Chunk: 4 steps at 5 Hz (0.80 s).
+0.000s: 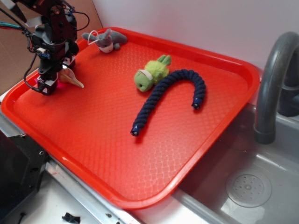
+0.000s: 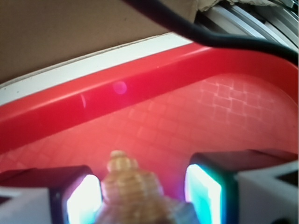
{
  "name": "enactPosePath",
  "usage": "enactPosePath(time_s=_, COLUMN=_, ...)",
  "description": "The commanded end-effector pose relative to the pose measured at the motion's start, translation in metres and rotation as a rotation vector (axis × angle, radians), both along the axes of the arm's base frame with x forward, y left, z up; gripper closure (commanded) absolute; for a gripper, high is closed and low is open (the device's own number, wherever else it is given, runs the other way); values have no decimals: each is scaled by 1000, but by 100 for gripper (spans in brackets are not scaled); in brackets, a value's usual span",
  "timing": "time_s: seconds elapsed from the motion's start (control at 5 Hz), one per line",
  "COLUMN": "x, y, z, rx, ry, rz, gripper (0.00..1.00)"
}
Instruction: Grab the shell.
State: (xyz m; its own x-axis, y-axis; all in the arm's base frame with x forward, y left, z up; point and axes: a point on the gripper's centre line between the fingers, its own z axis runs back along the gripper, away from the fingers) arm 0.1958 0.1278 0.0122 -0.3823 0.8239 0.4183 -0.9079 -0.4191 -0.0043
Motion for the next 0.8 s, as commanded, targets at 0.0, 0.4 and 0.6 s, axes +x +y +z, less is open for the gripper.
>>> enactPosePath(time_s=0.0, x=-5, y=-5, z=68, rx=-82, ry=-61, rz=-310, gripper=100)
enactPosePath(time_s=0.4, x=26, y=-46, z=140, rx=-242, ry=-2, rz=-804, gripper=100)
enactPosePath(time_s=0.6, x=20, y=-76, z=177, rx=-346, ry=-2, rz=-1053, gripper=100)
